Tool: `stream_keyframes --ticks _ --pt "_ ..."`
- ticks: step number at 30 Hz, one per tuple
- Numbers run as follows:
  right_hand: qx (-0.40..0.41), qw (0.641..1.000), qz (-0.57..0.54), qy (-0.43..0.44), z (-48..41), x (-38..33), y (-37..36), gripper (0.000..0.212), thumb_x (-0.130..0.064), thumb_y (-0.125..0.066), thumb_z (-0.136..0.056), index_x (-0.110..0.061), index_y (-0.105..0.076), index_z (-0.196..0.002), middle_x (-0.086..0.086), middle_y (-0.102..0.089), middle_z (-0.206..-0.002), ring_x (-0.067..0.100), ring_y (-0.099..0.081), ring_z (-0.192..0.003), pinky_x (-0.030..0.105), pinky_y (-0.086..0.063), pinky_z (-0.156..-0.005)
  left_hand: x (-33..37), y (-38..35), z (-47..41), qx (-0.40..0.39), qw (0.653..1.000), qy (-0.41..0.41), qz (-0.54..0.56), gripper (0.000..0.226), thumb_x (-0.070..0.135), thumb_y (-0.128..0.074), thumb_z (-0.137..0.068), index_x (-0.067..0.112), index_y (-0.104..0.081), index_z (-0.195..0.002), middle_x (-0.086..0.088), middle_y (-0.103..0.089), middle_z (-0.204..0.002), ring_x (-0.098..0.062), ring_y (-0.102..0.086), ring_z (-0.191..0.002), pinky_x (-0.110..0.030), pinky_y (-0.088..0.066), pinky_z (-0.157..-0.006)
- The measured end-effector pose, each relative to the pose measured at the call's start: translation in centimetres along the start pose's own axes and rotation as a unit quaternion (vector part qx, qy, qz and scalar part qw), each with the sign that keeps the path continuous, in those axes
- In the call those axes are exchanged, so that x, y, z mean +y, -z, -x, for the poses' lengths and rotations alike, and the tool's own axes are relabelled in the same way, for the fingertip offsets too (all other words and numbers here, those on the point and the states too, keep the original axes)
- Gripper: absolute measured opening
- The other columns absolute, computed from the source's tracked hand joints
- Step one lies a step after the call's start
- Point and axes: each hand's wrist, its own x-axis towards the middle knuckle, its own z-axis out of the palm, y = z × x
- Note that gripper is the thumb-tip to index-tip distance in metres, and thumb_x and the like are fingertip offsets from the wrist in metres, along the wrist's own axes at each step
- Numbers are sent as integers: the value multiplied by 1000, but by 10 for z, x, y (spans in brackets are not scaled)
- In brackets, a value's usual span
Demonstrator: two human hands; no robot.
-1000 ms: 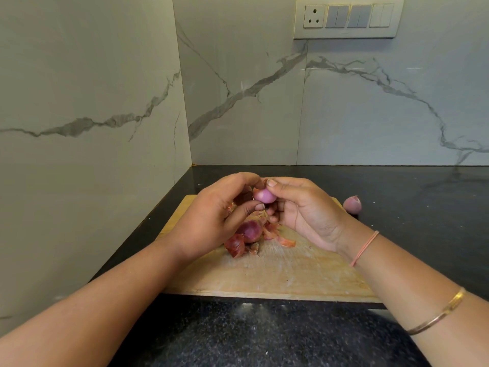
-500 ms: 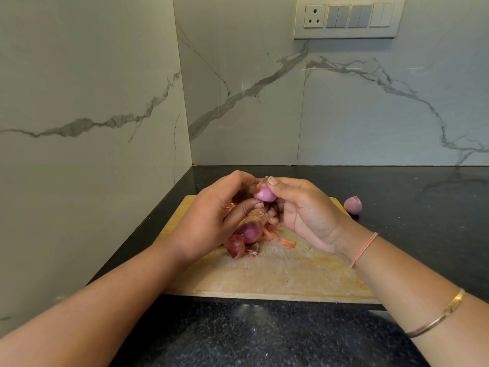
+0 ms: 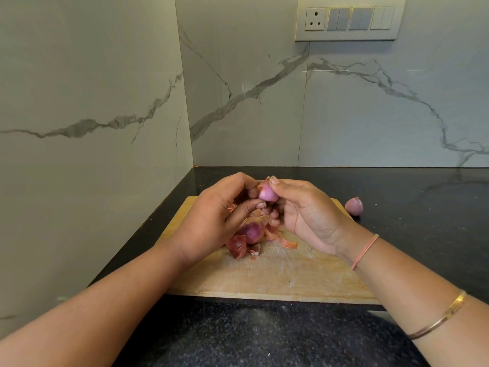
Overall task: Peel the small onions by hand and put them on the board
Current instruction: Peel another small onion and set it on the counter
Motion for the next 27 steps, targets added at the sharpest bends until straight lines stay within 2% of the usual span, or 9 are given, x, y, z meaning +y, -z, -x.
stream_keyframes --ticks 3,9,11,14,16,18,20,25,27 --pt "0 1000 20 -4 0 1 0 33 -23 -42 -98 -6 -64 -81 6 -54 -70 11 -46 -62 21 -36 -54 3 1 0 -15 1000 15 22 23 32 -56 -88 28 -46 -108 15 -58 -90 -7 -59 -80 -19 -49 -68" --pt "-14 1000 1 -18 1 2 0 33 -22 -42 -98 -6 -63 -78 4 -55 -65 10 -47 -59 21 -35 -53 3 1 1 -16 1000 16 20 17 32 -57 -87 28 -47 -100 11 -57 -86 -2 -54 -74 -9 -41 -64" --pt "-12 1000 -3 -19 1 2 0 34 -22 -41 -98 -8 -62 -75 6 -54 -66 11 -47 -59 22 -35 -53 2 1 1 -15 1000 13 12 12 32 -56 -88 25 -49 -95 9 -55 -85 -3 -53 -73 -11 -41 -64" --pt "-7 1000 -12 -15 0 0 0 33 -22 -41 -98 -8 -60 -76 5 -53 -68 12 -46 -61 22 -35 -53 1 0 1 -2 1000 5 -10 11 28 -56 -89 17 -53 -88 11 -54 -81 -8 -52 -74 -21 -45 -64" --pt "-2 1000 -3 -10 0 0 -1 33 -22 -42 -98 -7 -62 -78 5 -54 -69 11 -47 -61 22 -35 -53 2 0 1 -2 1000 7 4 10 28 -56 -89 23 -51 -95 15 -55 -84 -7 -55 -76 -22 -47 -66" --pt "6 1000 15 -6 0 0 -1 34 -23 -42 -98 -7 -64 -78 5 -54 -69 11 -47 -61 22 -35 -54 4 1 1 -11 1000 9 20 20 28 -56 -89 28 -48 -108 18 -57 -90 -8 -59 -81 -21 -49 -69" --pt "11 1000 22 -6 1 1 -2 35 -23 -42 -98 -7 -65 -76 6 -54 -69 11 -47 -62 23 -34 -55 4 1 1 -20 1000 2 17 23 28 -55 -90 29 -47 -112 17 -58 -98 -9 -61 -87 -23 -50 -74" --pt "13 1000 7 -10 0 1 -2 35 -23 -43 -98 -8 -65 -74 7 -54 -68 13 -46 -62 22 -34 -53 3 0 1 -12 1000 -6 -4 16 31 -51 -90 30 -46 -106 24 -52 -91 2 -54 -82 -11 -42 -71" --pt "10 1000 -8 -12 0 0 -3 35 -24 -43 -98 -9 -61 -72 7 -54 -68 14 -45 -62 22 -34 -52 2 0 2 -7 1000 -17 -17 10 28 -50 -91 27 -48 -101 21 -51 -89 2 -51 -81 -11 -42 -71"
